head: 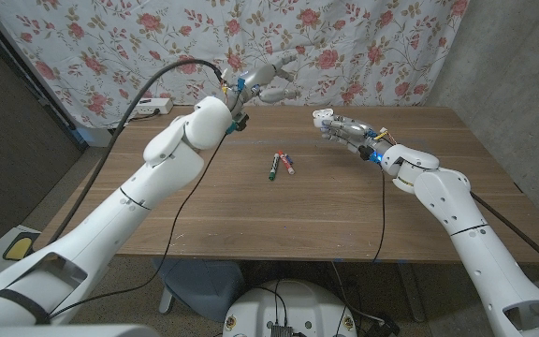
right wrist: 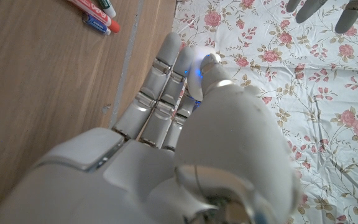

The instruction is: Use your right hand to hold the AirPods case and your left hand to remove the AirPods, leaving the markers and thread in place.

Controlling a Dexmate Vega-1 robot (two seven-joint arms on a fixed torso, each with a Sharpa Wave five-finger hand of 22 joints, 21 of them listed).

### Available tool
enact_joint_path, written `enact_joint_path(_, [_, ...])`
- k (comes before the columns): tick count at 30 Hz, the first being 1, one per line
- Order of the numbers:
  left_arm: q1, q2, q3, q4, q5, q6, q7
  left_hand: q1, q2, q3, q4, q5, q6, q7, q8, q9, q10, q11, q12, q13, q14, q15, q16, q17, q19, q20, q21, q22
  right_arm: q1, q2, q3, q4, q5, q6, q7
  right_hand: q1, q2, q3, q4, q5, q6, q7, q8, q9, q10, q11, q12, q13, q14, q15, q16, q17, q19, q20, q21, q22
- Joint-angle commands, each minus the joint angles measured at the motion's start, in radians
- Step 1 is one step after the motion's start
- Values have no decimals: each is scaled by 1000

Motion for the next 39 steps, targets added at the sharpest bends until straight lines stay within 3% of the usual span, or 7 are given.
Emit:
enact_joint_path(1, [-76, 6, 9, -15, 97, 1, -162, -1, 5, 10, 3, 4, -12, 0, 5, 2, 2, -7, 2, 7, 4, 4, 0, 3, 0, 6, 1, 4, 0, -2, 2, 4, 4, 5, 8, -2, 7, -3, 1, 7, 0, -2, -5, 5, 26, -21, 72, 73, 9, -105, -6, 4, -4, -60, 11, 2])
enact_joint_path(11, [-87, -13, -15, -16, 129, -6, -203, -3, 4, 16, 3, 7, -5, 1, 14, 1, 19, -19, 6, 12, 3, 2, -5, 3, -3, 6, -1, 4, 1, 10, -4, 15, 2, 21, 8, -2, 7, -3, 1, 7, 1, -3, -6, 6, 27, -20, 71, 74, 8, -105, -8, 5, -7, -60, 16, 2])
enact_joint_path(19, [-158, -14, 20, -8, 177, 12, -359, 10, 7, 33, -4, 14, 16, 0, 23, 0, 61, -38, 18, 17, 17, -9, -5, 2, 2, 2, -1, 4, -1, 12, -5, 15, 2, 25, 9, -2, 8, -3, 2, 7, 0, -4, -8, 7, 26, -21, 70, 75, 9, -105, -9, 7, -10, -60, 19, 1])
enact_joint_path(22, [-179, -7, 44, -14, 240, 7, -390, 21, 10, 44, -8, 18, -12, 2, 13, 0, 54, -38, 12, 18, 8, -13, -11, 2, 1, 0, -2, 3, 1, 11, -6, 13, 1, 25, 8, -2, 8, -3, 1, 7, 0, -4, -9, 7, 26, -22, 69, 75, 9, -105, -10, 7, -11, -60, 21, 1])
enact_joint_path(28, [-216, -19, 42, 1, 238, -20, -475, 34, 3, 57, -11, 22, -49, -1, 7, -1, 16, -40, -10, 20, -17, -6, -24, 1, -11, 3, -7, 3, 4, 14, -6, 15, 0, 26, 5, -2, 9, -3, 2, 7, -2, -4, -11, 7, 25, -21, 69, 76, 10, -105, -11, 8, -13, -61, 24, 1])
enact_joint_path(34, [-212, -28, 41, -3, 295, -53, -471, 40, -2, 64, -11, 21, -88, -8, 0, -2, 3, -44, -20, 21, -21, -6, -25, 1, -16, 4, -8, 3, 7, 14, -7, 20, 2, 24, 7, -2, 8, -3, 2, 7, -4, -5, -12, 8, 26, -22, 69, 77, 9, -105, -12, 9, -14, -60, 26, 1])
enact_joint_path(39, [-232, -44, 51, -7, 339, -55, -538, 26, -23, 53, -6, 7, -111, -9, 0, -2, -3, -48, -25, 23, -22, -5, -25, 0, -12, 7, -6, 3, 7, 13, -5, 21, 3, 25, 9, -3, 9, -3, 2, 7, -8, -5, -14, 8, 26, -23, 68, 76, 10, -105, -12, 10, -16, -60, 28, 1])
